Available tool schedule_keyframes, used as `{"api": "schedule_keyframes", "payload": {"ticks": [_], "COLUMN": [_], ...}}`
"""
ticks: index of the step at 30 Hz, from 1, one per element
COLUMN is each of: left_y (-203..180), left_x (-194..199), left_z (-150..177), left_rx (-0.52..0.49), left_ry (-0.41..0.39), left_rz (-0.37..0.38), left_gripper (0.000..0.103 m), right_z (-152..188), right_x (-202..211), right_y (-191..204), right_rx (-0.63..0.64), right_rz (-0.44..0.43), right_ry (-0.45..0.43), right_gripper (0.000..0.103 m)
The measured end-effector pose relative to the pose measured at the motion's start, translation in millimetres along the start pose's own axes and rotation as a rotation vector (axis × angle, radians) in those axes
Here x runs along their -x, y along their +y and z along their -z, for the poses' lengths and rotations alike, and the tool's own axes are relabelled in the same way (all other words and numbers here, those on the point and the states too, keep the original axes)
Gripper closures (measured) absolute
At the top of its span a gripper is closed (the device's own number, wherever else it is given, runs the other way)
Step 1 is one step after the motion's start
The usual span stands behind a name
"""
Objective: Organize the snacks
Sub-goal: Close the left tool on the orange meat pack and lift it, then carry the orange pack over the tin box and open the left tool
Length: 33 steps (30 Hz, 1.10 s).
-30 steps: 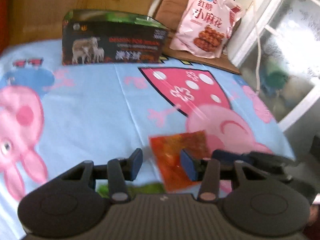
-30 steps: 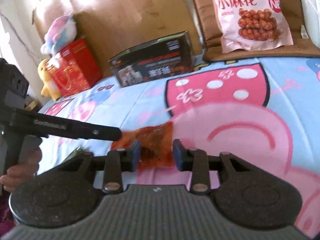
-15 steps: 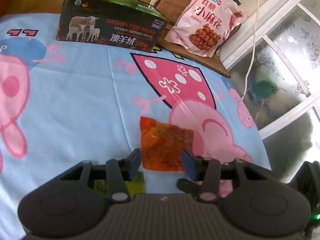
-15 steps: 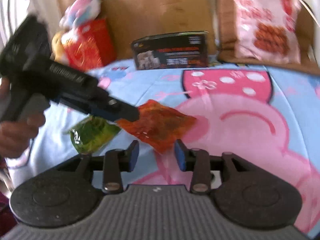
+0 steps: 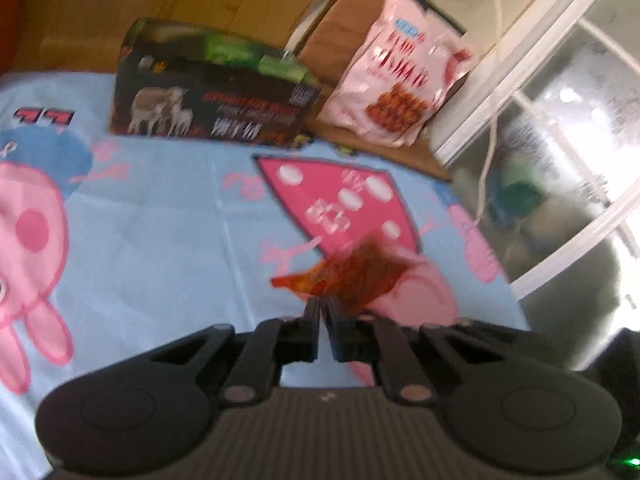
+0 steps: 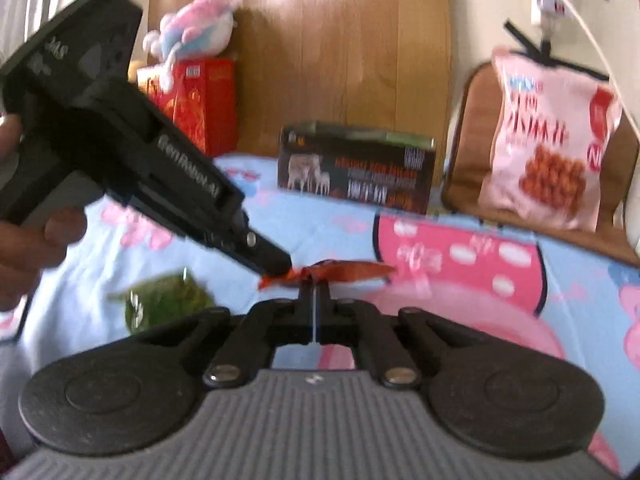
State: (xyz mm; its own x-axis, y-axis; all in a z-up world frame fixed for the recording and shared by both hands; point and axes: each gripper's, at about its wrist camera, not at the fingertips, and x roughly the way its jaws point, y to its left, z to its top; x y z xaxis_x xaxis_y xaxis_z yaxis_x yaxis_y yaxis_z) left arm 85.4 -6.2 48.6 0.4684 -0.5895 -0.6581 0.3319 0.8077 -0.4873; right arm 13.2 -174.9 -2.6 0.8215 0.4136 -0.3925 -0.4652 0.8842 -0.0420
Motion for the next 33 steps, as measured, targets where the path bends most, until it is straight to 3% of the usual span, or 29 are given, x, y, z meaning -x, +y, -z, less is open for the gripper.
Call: {"api": "schedule_keyframes", "payload": {"ticks": [6, 9, 12, 14, 15, 16, 21, 25, 26, 28, 29, 33], "left_y": [14, 25, 36, 38, 39, 39, 45, 36, 36, 43, 45, 54], "left_x": [6, 2, -5, -12, -15, -18, -41, -42, -44, -46, -47, -49], "left_z": [-15, -16, -19, -22, -23, -24, -18, -13, -13, -14, -15, -18], "left_rx": [0.010, 0.018, 0.037, 0.043, 0.042, 0.041, 0.082, 0.043, 0.043, 0.081, 0.093, 0.126], "left_ry": [-0.029, -0.009, 0.015, 0.029, 0.027, 0.029, 0.086, 0.066, 0.075, 0.079, 0.083, 0.081], "left_rz": [-0.026, -0.047, -0.010, 0.002, -0.001, -0.003, 0.067, 0.063, 0.077, 0.091, 0.089, 0.096], "left_gripper": [0.097, 0.095, 0.090, 0.068, 0.064, 0.062, 0.061, 0.064, 0.078, 0.081, 0.089, 0.093], "right_z": [-7, 2, 9, 13, 15, 16, 12, 9, 8, 5, 4, 1], "right_x": [-20, -14, -7, -6, -7, -7, -22, -33, -36, -41, -43, -47], "right_y": [-3, -13, -27, -37, -38, -39, -34, -32, -30, -29, -29, -34], "right_rx": [-0.005, -0.063, -0.124, -0.167, -0.178, -0.179, -0.107, -0.073, -0.063, -0.056, -0.060, -0.094], "right_rz": [-0.065, -0.056, -0.022, -0.001, 0.008, 0.020, 0.022, 0.004, 0.019, 0.038, 0.047, 0.062], "right_ry": [0.065, 0.096, 0.116, 0.137, 0.140, 0.136, 0.152, 0.133, 0.122, 0.103, 0.098, 0.083], "right_gripper": [0.100, 0.096, 0.094, 0.081, 0.074, 0.063, 0.058, 0.053, 0.055, 0.066, 0.067, 0.073]}}
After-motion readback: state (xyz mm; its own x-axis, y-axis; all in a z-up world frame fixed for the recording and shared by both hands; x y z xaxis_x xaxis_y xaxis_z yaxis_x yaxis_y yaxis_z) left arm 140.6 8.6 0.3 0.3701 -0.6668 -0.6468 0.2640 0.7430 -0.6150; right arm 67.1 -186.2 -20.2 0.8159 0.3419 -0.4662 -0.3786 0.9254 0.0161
